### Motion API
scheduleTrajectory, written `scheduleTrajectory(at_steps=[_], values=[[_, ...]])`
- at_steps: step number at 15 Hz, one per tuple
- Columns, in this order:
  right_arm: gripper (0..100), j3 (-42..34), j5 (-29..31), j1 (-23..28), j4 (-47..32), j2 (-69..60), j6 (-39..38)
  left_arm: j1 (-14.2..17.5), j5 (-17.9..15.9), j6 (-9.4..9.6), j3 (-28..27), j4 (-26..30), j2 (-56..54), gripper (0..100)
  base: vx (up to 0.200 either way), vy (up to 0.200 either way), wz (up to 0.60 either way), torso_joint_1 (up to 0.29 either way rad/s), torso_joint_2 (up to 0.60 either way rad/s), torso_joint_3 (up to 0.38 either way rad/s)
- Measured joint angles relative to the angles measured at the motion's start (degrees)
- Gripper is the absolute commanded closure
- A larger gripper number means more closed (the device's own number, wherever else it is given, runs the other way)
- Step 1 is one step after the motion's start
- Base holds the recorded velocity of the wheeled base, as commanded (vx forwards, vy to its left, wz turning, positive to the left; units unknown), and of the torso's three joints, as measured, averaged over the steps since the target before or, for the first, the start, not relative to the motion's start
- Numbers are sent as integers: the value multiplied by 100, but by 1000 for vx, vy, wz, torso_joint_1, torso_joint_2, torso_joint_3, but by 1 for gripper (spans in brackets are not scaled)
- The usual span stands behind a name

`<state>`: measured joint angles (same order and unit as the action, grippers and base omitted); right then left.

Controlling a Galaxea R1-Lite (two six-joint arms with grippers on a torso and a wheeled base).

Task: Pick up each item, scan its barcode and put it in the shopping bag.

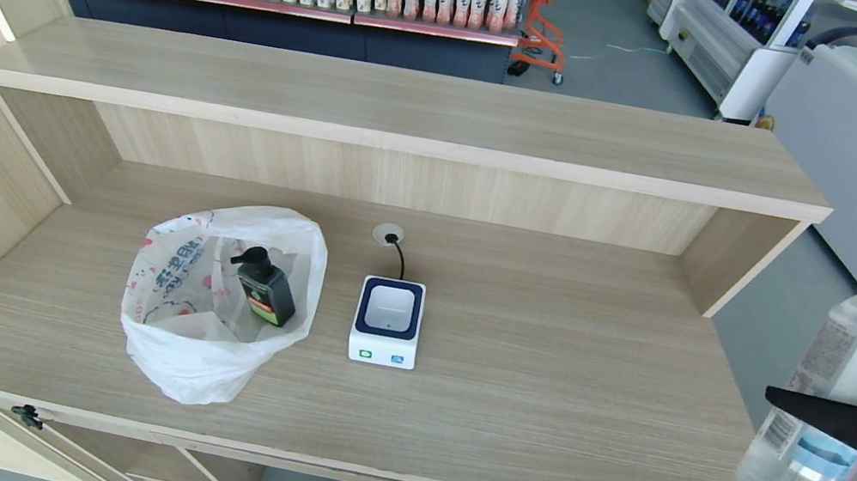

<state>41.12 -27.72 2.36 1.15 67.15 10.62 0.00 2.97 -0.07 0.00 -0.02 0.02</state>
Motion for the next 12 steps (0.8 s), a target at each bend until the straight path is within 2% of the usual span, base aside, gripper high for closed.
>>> scheduleTrajectory(at_steps=[1, 3, 6, 8, 9, 12], values=[[100, 105, 358, -46, -6, 0, 664, 0, 0, 0, 0, 2, 0, 0, 0, 0, 0, 0, 0, 0], [100, 162, 558, -258, 462, 77, 2227, 0, 2, 0, 0, 2, 0, 0, 0, 0, 0, 0, 0, 0], [100, -149, 635, -720, 1686, 291, 4550, 0, 0, 0, 0, 2, 0, 0, 0, 0, 0, 0, 0, 0], [100, -334, 611, -880, 2105, 402, 5890, 0, 0, 0, 0, 0, 0, 0, 0, 0, 0, 0, 0, 0], [100, -389, 553, -941, 2316, 446, 6322, 0, -2, 0, 0, 2, 0, 0, 0, 0, 0, 0, 0, 0], [100, -433, 413, -1037, 2394, 527, 6396, 0, 0, 0, 0, 2, 0, 0, 0, 0, 0, 0, 0, 0]])
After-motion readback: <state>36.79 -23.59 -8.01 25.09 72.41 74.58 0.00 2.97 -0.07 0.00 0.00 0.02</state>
